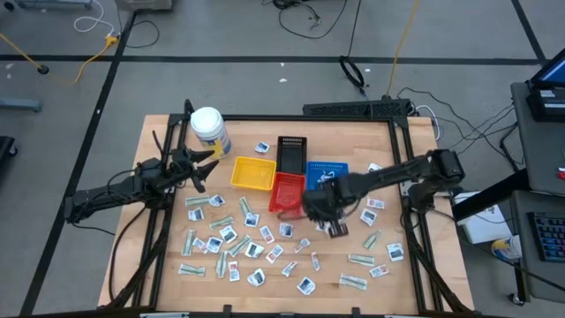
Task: Pick & Place First Aid Supplies
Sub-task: Put the alcohol pad into the blue bin
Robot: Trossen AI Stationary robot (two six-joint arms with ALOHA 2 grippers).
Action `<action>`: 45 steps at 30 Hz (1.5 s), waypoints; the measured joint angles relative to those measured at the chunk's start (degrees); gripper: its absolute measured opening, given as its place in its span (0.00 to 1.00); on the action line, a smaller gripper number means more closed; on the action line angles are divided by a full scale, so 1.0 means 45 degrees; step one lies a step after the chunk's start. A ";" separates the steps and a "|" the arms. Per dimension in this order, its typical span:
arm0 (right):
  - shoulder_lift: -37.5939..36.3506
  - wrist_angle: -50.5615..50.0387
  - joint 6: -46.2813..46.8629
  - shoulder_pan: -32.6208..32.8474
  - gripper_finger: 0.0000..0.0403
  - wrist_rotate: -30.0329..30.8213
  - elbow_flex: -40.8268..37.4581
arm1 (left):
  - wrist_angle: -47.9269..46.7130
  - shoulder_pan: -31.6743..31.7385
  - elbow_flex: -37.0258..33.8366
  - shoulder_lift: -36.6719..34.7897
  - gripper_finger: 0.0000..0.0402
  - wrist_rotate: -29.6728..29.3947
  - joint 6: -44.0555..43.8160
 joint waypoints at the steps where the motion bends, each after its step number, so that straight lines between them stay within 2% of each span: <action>1: 0.0000 0.0015 -0.0086 -0.0283 0.00 0.0005 0.0000 | 0.0000 0.0002 0.0002 0.0000 0.52 0.0000 0.0002; 26: 0.0000 -0.0460 -0.1662 -0.5644 0.00 0.0060 0.0000 | 0.0000 -0.0002 0.0002 0.0004 0.52 0.0000 0.0003; 40: 0.0809 0.1909 -0.2017 -0.5737 0.00 0.0112 -0.0340 | 0.0000 0.0002 0.0002 0.0001 0.52 0.0000 0.0001; 45: 0.0797 0.2107 -0.2376 -0.5737 0.09 0.0078 -0.0340 | 0.0000 0.0002 0.0002 0.0002 0.52 0.0000 0.0003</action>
